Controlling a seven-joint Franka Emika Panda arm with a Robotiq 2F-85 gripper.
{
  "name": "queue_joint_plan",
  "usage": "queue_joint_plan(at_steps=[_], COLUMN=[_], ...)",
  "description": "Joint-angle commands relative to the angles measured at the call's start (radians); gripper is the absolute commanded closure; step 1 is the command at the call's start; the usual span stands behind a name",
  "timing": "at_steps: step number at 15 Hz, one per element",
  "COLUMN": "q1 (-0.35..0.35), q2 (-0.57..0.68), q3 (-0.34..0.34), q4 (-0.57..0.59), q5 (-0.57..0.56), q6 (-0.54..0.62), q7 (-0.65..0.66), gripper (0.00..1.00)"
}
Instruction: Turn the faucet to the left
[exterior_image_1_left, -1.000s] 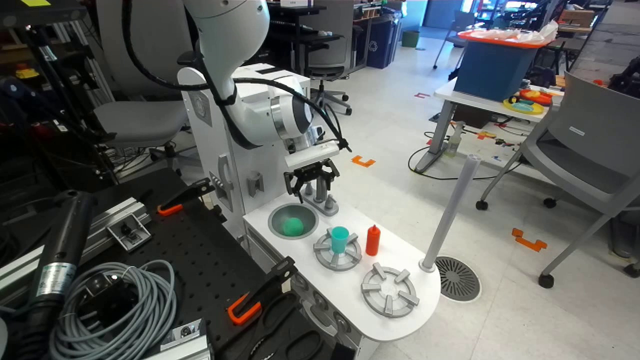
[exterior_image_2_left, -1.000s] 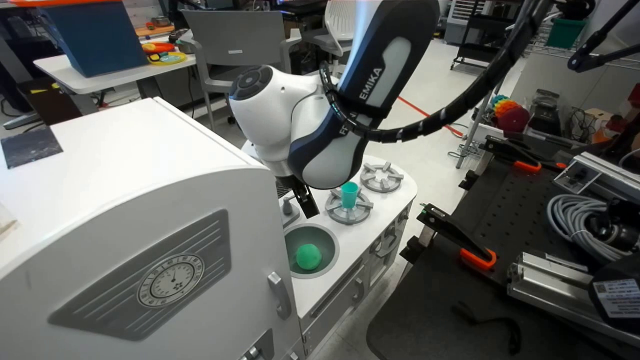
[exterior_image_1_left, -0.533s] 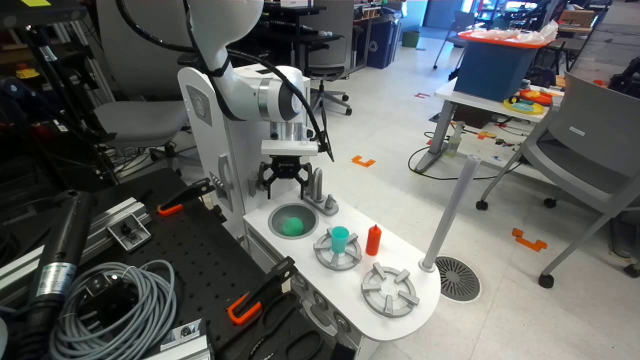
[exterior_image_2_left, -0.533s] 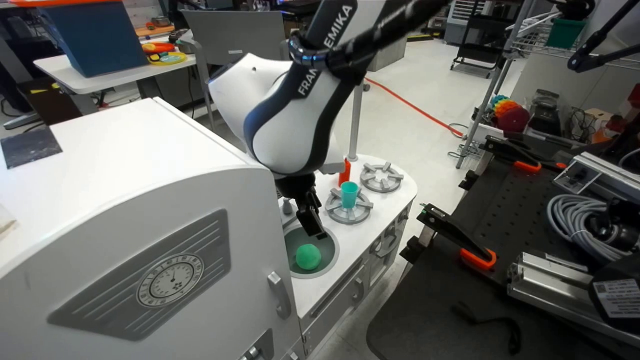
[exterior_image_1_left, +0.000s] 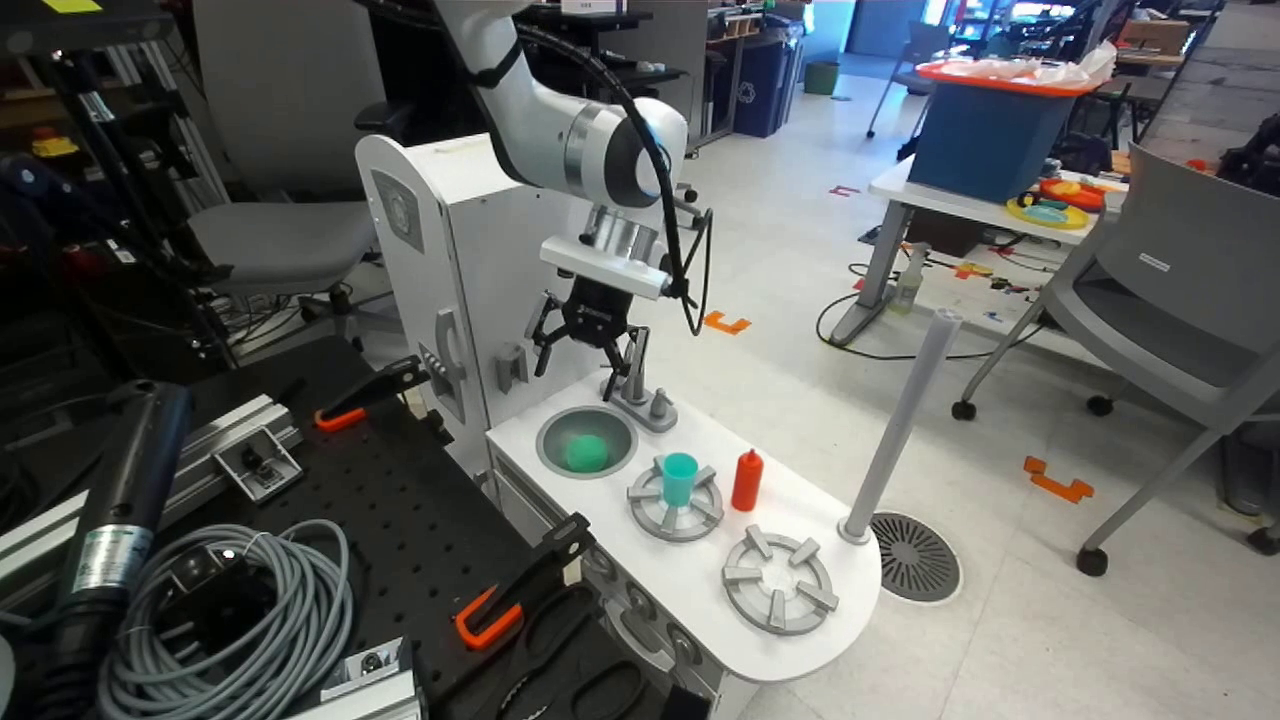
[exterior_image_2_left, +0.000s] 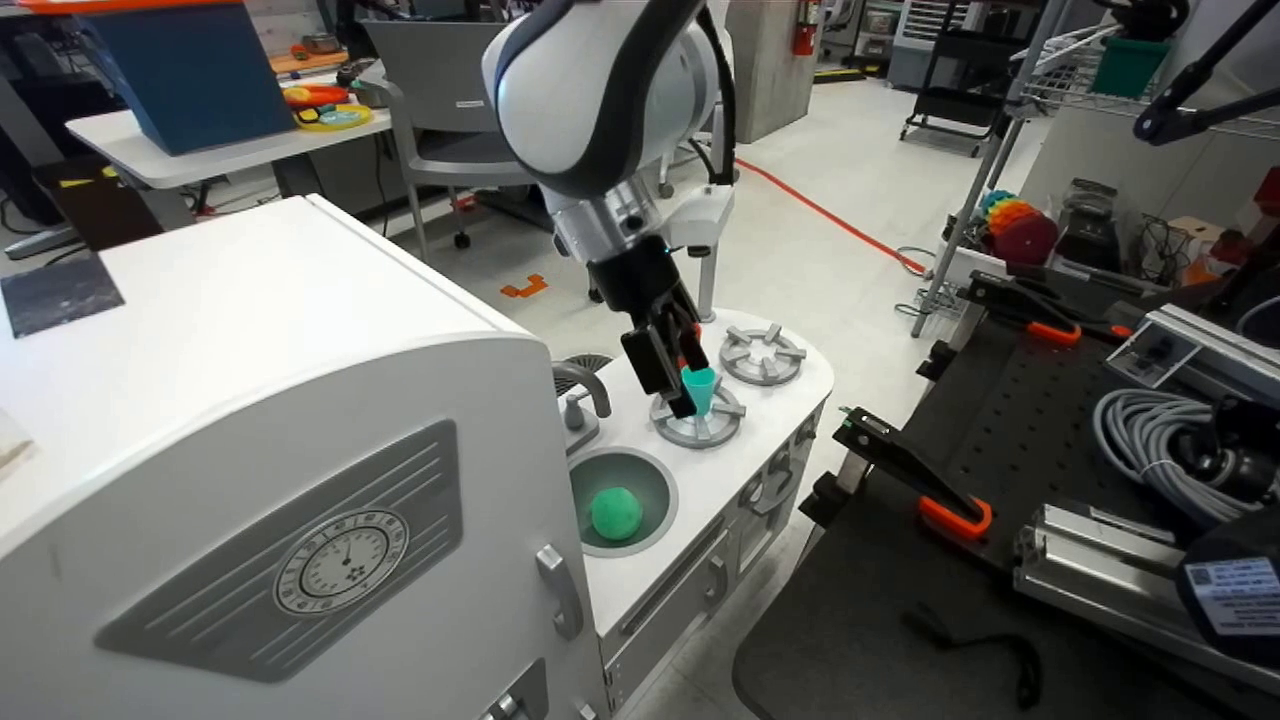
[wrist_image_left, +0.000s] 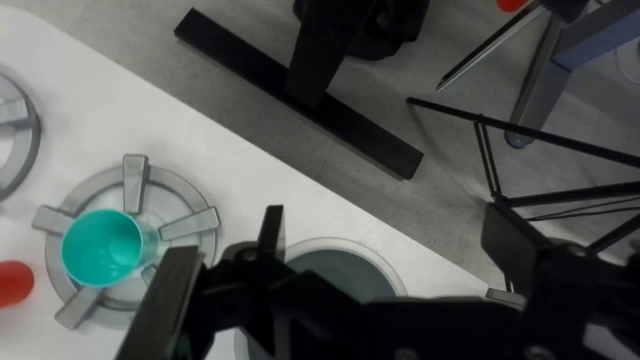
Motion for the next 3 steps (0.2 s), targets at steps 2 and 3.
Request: queue_joint_plan(at_steps=[2, 3], q1=[-0.024, -0.034], q2=[-0.044, -0.062], q3=[-0.015, -0.018], q4=[-0.033, -0.051], q5=[0.025, 0.030], q6=[-0.014, -0.014], q7=[0.033, 0.039], gripper=[0.00, 0.00])
